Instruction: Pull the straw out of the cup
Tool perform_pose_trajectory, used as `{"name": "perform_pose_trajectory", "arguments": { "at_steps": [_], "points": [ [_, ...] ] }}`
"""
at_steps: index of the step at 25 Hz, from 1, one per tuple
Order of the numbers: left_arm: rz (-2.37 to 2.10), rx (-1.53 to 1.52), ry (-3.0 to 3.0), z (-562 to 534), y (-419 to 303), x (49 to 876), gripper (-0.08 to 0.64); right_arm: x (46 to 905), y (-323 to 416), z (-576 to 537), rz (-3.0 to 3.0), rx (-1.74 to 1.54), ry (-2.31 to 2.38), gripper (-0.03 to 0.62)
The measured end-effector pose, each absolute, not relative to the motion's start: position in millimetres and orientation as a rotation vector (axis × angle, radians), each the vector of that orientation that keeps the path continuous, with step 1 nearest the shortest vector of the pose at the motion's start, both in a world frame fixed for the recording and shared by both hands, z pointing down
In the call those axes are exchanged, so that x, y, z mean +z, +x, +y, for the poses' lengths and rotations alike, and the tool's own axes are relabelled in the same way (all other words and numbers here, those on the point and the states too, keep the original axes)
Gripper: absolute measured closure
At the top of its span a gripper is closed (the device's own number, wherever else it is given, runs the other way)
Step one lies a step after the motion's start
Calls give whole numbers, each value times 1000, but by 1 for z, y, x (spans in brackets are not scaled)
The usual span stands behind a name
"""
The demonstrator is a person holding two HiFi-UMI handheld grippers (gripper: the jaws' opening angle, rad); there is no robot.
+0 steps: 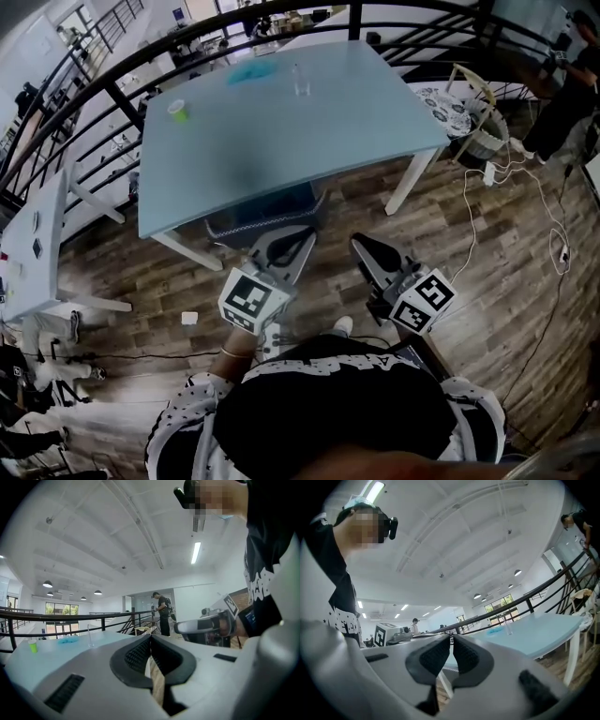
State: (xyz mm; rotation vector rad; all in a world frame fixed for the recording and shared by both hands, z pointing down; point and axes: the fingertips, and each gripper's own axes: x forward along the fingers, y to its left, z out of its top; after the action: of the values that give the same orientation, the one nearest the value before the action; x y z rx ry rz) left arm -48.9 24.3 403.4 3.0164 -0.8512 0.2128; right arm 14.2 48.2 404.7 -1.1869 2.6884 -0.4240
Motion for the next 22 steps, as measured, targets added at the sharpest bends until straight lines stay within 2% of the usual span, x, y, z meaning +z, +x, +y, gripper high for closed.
{"name": "perform_pose_trajectory", "arguments": {
  "at_steps": [22],
  "points": [
    [-888,202,2991,-26,30,404,549,398,79,1,2687,-407,-1079,563]
  ]
}}
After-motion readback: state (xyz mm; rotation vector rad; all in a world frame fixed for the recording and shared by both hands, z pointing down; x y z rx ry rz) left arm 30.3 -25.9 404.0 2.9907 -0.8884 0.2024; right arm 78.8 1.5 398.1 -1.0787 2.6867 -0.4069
